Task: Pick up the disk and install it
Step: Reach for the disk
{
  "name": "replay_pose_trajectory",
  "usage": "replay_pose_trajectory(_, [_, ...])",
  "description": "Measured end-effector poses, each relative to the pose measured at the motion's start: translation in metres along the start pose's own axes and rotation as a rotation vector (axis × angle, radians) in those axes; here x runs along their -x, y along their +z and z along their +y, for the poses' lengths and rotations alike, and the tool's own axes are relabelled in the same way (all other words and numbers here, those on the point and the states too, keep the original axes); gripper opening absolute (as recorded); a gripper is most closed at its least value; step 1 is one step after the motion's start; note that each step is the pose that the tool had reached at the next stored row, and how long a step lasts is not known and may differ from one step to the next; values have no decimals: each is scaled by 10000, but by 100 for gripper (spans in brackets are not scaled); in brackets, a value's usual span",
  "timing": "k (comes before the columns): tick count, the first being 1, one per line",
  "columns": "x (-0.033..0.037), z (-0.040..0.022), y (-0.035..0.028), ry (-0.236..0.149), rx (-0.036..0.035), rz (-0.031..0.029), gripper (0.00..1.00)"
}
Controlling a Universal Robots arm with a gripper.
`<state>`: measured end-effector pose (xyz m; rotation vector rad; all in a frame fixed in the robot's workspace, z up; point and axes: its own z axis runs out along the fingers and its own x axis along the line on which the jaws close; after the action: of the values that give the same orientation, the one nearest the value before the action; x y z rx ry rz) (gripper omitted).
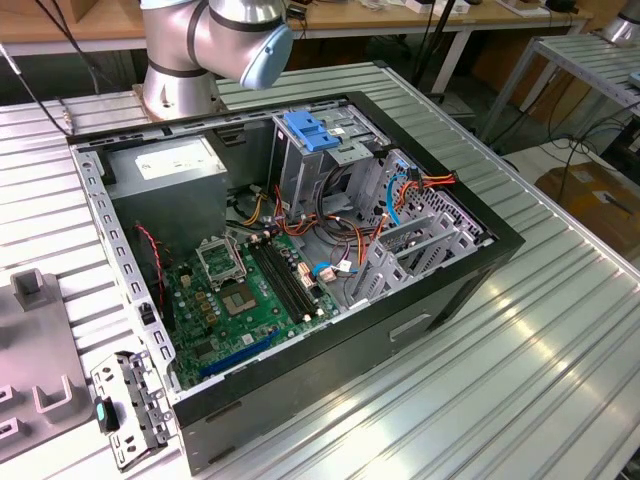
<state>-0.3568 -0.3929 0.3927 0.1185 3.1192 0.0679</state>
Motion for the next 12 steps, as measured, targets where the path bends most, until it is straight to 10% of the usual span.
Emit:
replay_pose_trajectory(2, [-185, 17, -1, 3, -1, 61, 11])
replay_pose_trajectory(12, [-412, 42, -3, 6, -4, 131, 11])
